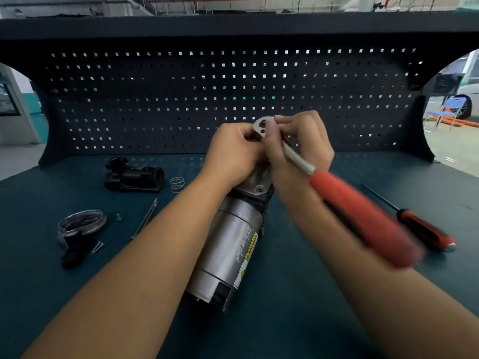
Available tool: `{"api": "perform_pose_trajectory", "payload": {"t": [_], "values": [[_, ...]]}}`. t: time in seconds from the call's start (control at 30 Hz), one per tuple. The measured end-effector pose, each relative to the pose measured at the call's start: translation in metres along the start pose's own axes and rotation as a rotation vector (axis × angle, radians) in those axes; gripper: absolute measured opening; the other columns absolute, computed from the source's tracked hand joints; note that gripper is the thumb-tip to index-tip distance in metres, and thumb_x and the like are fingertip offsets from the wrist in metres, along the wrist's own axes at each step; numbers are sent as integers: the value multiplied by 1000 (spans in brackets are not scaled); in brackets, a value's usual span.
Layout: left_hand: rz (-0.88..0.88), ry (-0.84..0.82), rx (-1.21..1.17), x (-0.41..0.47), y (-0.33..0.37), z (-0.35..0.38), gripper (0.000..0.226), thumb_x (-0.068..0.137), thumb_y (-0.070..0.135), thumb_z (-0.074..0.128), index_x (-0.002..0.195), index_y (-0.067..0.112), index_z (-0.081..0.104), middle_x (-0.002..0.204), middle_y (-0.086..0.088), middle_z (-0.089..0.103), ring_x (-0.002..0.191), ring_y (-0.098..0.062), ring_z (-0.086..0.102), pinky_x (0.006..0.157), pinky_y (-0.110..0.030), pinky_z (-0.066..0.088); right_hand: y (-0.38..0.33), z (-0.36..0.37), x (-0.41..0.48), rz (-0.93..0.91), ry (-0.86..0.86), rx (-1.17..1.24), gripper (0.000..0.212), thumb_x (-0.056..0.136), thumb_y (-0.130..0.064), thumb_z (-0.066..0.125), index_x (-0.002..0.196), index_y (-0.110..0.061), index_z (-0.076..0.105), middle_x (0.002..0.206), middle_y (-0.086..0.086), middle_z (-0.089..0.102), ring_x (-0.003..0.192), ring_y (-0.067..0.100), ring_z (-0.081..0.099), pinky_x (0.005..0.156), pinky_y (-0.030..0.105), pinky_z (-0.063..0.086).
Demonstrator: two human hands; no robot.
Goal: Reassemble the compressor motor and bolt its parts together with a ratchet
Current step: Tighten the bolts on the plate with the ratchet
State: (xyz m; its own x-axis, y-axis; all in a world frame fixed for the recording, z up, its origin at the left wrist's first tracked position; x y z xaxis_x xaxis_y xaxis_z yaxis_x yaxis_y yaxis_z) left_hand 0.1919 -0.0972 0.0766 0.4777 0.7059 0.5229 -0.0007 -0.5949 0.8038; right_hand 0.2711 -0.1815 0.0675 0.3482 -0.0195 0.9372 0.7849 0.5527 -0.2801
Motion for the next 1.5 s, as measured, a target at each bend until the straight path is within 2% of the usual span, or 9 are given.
{"api": "perform_pose_trajectory", "payload": {"t": [0.13, 0.3, 0.43, 0.53, 0.7, 0.83, 1.1, 1.33, 1.5], "values": [[1, -93, -102, 3, 3, 8, 9, 82, 10, 71, 77, 18, 72, 65, 11, 70, 65, 2, 61, 70, -20, 52, 30, 0, 19, 496, 83, 363, 34, 89, -15, 59, 59, -20, 44, 60, -7, 57, 66, 10, 60, 62, 24, 44], [45, -180, -124, 6, 6, 16, 22, 84, 7, 67, 106, 7, 68, 89, 1, 73, 70, 7, 62, 75, -13, 50, 62, 14, 14, 1099, -201, 836, 38, 99, -31, 45, 70, -13, 62, 71, 3, 66, 66, 17, 63, 67, 31, 46], [45, -178, -51, 5, 3, 14, 11, 89, 14, 63, 95, 18, 71, 83, 3, 74, 73, 4, 65, 72, -12, 50, 42, -1, 9, 581, 83, 506, 22, 91, -20, 57, 70, -16, 60, 67, -4, 63, 64, 9, 59, 57, 22, 45], [29, -82, -10, 5, -2, 3, 4, 85, 21, 69, 85, 25, 71, 76, 11, 72, 72, 2, 67, 67, -13, 49, 22, -8, 9, 160, 0, 119, 17, 84, -13, 68, 71, -14, 57, 76, 5, 58, 69, 3, 55, 63, 16, 43], [29, -15, -32, 2, -2, -3, 11, 80, 13, 72, 81, 24, 74, 73, 8, 73, 71, -1, 68, 68, -19, 55, 6, -3, 11, -95, -127, -157, 21, 83, -13, 69, 73, 4, 64, 77, 20, 52, 69, 17, 49, 61, 24, 43], [-8, -25, -73, -1, -1, 3, 12, 81, 13, 71, 75, 23, 74, 69, 5, 72, 70, -7, 65, 70, -29, 55, 7, -4, 21, -1, -142, -75, 25, 83, -22, 64, 64, -7, 59, 68, 1, 49, 61, 4, 43, 60, 12, 35], [59, -108, -31, 1, 3, 10, 15, 83, 18, 70, 97, 16, 74, 82, 7, 73, 74, 1, 61, 75, -20, 50, 53, 15, 17, 1015, -255, 778, 36, 99, -25, 41, 77, -7, 64, 67, 3, 66, 64, 15, 62, 62, 28, 47], [66, -53, -33, -2, 4, 6, 9, 82, 15, 72, 79, 23, 74, 64, 16, 69, 65, 6, 62, 62, -15, 50, 14, -6, 11, -44, 7, -39, 26, 89, -13, 48, 65, -4, 49, 74, 10, 47, 69, -3, 40, 64, 11, 32], [73, -17, -35, -4, 7, 6, 7, 80, 14, 72, 76, 19, 75, 71, 1, 73, 67, -6, 63, 65, -30, 54, 8, -5, 14, -108, -4, -155, 25, 88, -11, 51, 65, -4, 47, 72, 4, 42, 62, 1, 33, 61, 10, 30]]}}
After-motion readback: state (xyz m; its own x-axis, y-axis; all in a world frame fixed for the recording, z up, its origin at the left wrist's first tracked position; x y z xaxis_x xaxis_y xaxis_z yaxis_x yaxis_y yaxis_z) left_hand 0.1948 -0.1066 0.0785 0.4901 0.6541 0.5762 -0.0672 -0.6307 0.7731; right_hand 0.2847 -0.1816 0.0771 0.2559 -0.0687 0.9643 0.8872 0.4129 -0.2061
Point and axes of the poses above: each hand's wrist, its own x-axis towards the middle knuckle, its own z-axis out of the palm, y = z × x, the point moved 5 cm from there along x, towards the middle knuckle
